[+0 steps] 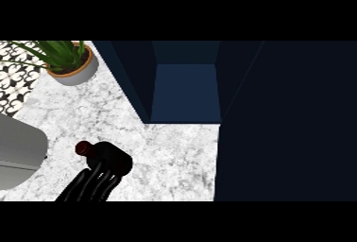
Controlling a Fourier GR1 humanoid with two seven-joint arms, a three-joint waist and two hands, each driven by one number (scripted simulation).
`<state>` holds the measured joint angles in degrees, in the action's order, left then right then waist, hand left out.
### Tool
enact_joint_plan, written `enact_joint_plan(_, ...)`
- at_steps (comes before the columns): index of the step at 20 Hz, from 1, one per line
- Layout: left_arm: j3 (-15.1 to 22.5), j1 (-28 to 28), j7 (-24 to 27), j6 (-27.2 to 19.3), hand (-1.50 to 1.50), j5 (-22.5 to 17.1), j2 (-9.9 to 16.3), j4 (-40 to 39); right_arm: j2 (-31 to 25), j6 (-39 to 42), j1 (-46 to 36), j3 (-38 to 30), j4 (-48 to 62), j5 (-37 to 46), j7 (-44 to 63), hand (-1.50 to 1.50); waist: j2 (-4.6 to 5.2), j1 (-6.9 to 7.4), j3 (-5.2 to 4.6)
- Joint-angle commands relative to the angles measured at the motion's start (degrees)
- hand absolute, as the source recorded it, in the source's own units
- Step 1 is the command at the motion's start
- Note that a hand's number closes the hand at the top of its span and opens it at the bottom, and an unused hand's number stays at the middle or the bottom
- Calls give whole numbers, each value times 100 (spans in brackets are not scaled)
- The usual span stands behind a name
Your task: Pick up the wine, place it into the cabinet and close the cabinet
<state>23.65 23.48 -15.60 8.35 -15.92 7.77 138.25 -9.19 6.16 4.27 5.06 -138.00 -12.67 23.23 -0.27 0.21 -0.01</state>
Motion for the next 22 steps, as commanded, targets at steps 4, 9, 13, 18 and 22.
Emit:
enact_joint_plan(4, -709, -78, -432, -152, -150, -739, 139, 1130, -54, -193, -154, 78, -593, 66, 502, -150, 8, -1, -4)
enact_joint_plan(9, -1283, -63, -514, -100, -150, -1020, 205, 1166, -53, -223, -27, -27, -627, -3, 459, -150, -4, 8, -3)
enact_joint_plan(13, -1543, -211, -556, -67, -150, -1045, 151, 922, -148, -70, 186, -214, -800, -240, 378, -150, -7, -24, 0)
enact_joint_plan(18, -2287, -947, -726, -39, -150, -1457, 167, 128, -91, -327, -193, -17, -874, -94, 747, -150, 12, -49, -4)
enact_joint_plan(22, -2801, -1183, -587, 300, -150, -1889, 306, -657, -65, -371, -66, -56, -1070, -127, 834, -150, 12, -87, -4)
